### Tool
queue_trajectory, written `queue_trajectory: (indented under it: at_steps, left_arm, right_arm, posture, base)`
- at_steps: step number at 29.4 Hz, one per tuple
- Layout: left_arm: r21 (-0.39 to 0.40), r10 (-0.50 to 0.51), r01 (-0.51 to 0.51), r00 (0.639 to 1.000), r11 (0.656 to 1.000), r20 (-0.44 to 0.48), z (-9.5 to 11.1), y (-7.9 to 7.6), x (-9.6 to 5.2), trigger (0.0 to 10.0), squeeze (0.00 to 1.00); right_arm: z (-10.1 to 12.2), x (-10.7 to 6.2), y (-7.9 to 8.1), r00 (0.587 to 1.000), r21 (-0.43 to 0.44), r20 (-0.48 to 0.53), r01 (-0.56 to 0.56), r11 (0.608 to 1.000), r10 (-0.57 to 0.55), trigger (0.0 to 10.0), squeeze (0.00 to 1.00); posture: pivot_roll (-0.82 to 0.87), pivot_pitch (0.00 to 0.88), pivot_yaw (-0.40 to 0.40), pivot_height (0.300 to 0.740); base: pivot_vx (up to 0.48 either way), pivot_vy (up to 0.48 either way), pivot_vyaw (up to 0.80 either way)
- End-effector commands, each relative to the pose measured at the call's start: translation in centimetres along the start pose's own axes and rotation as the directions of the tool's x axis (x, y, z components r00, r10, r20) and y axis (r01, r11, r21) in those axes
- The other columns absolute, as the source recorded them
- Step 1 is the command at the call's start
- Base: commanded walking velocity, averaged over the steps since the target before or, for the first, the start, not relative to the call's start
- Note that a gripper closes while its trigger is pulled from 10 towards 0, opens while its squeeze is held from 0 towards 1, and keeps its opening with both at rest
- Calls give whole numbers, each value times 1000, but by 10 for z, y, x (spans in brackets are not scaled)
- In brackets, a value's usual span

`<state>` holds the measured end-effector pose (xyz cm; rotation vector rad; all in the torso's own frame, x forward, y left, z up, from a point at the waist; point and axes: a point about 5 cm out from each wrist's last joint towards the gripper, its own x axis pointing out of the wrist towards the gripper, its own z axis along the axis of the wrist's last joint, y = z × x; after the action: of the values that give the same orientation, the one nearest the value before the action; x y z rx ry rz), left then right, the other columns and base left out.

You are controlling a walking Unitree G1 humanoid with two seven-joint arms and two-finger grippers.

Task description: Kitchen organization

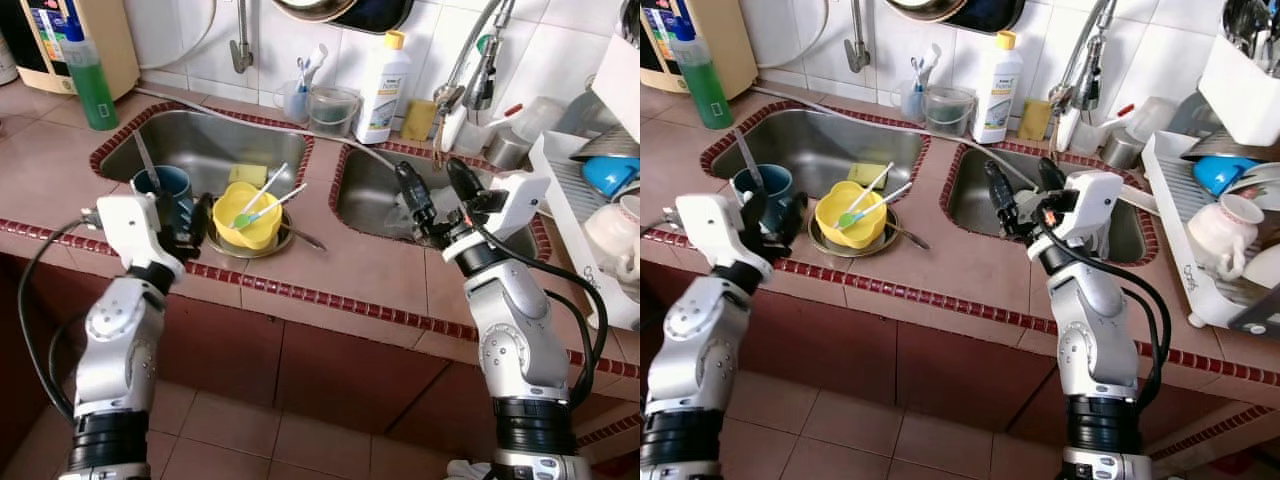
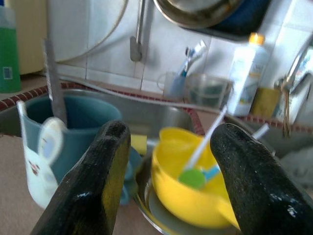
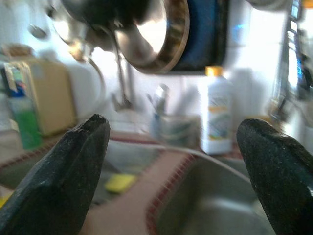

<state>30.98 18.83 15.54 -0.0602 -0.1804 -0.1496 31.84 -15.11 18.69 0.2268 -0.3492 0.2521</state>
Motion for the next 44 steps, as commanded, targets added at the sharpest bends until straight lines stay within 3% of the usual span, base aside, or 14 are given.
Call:
queue_trajectory:
  at_steps: [1,3,10,12,16,19,21,33,44]
  left_arm:
    - [63,-19,19,1000,998,6,-2,-11,-1,10000,0]
    - [76,-1,1,1000,997,-2,-8,-14,-5,10000,0]
    - [75,6,-9,999,997,38,-4,-24,-7,10000,0]
    - [89,-47,39,995,995,83,1,-37,-14,10000,0]
    - [88,-78,72,995,994,65,-4,-43,-21,10000,0]
    - [77,-98,96,995,992,25,-15,-44,-29,10000,0]
    - [65,-97,96,995,993,7,-18,-44,-31,10000,0]
    - [26,-80,79,996,997,27,-9,-38,-24,10000,0]
    - [39,-80,78,996,996,31,-7,-35,-19,10000,0]
  right_arm:
    - [-7,-9,-2,999,-65,-12,37,997,-38,10000,0]
    - [-12,-16,3,999,-106,-12,34,994,-36,10000,0]
    - [-13,-24,8,998,-140,7,70,988,-69,10000,0]
    - [-10,-32,12,996,-204,42,88,975,-81,10000,0]
    - [-11,-39,18,997,-214,40,67,974,-60,10000,0]
    - [-25,-50,21,999,-261,-25,14,965,-21,10000,0]
    - [-30,-53,20,998,-239,-44,28,971,-39,10000,0]
    - [-28,-44,24,999,-282,-30,26,959,-36,10000,0]
    - [-28,-40,24,999,-300,-37,3,954,-15,10000,0]
  posture:
    - [129,17,-103,740]
    - [129,17,-103,740]
    - [126,25,-100,740]
    - [125,26,-98,740]
    - [127,30,-96,740]
    - [121,38,-91,740]
    - [122,41,-88,740]
    - [126,32,-91,740]
    - [127,18,-102,740]
  base:
    - [0,0,0]
    - [0,0,0]
    - [0,0,0]
    - [0,0,0]
    - [0,0,0]
    - [0,0,0]
    - [0,0,0]
    - [0,0,0]
    - [0,365,0]
